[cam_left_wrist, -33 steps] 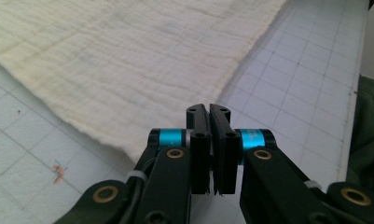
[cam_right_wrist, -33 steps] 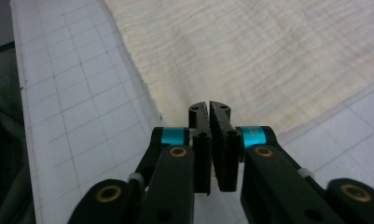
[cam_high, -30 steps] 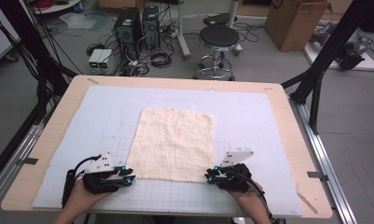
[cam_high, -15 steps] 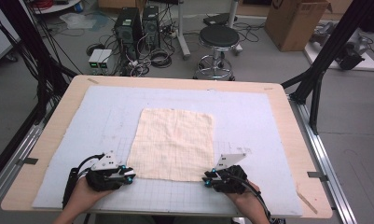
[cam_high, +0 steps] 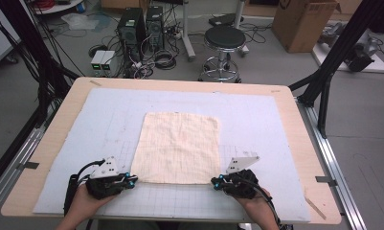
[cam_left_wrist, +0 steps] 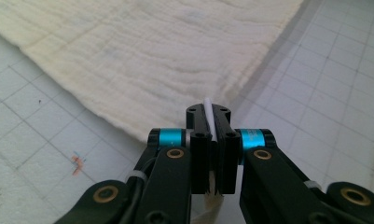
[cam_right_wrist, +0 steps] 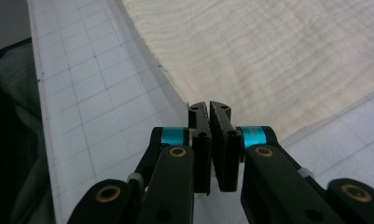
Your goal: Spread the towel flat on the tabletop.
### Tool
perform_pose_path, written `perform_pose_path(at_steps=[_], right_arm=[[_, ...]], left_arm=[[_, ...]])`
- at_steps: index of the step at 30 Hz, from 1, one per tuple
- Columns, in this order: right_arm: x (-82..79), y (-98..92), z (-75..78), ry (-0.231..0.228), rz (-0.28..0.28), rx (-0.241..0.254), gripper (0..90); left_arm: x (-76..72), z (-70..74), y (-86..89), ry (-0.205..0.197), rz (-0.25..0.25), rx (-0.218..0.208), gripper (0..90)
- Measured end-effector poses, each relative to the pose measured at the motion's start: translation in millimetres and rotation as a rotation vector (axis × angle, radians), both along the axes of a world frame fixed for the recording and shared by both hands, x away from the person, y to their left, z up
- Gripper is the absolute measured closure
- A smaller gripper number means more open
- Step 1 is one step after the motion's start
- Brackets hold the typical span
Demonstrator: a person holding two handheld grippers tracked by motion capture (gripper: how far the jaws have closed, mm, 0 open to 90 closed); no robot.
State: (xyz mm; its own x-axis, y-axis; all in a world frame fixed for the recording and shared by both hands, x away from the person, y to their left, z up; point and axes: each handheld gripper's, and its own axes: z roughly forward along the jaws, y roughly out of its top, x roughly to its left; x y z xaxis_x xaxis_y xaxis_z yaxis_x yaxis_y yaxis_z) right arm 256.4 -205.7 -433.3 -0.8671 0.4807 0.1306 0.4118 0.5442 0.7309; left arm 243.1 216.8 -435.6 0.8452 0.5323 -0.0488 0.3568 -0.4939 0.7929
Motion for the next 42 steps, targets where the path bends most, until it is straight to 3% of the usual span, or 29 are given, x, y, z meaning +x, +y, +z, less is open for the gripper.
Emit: perform_pose_path(at_steps=[12, 20, 25, 28, 34, 42], right_arm=[[-20.3, -3.2, 0.7, 0.012, 0.030, 0.005, 87.3], [-27.7, -3.7, -0.9, 0.020, 0.049, 0.004, 86.9], [-26.9, -6.4, 0.7, 0.011, 0.031, 0.043, 72.0], [-25.8, -9.9, 4.4, -0.015, 0.012, 0.089, 66.0], [-21.5, -16.0, 7.3, -0.025, -0.017, 0.140, 55.7], [-11.9, -19.6, 9.9, -0.049, -0.065, 0.161, 40.6]], left_arm=[[-23.5, 2.0, 0.8, 0.010, -0.020, -0.002, 86.6], [-30.3, 1.4, 1.8, 0.022, -0.031, -0.005, 86.5], [-29.1, 2.8, 3.4, 0.018, -0.038, -0.054, 76.8], [-28.2, 5.2, 6.1, 0.007, -0.030, -0.091, 69.7], [-22.0, 8.8, 9.7, -0.009, -0.009, -0.156, 62.5], [-9.5, 10.5, 11.4, -0.010, 0.005, -0.178, 55.0]])
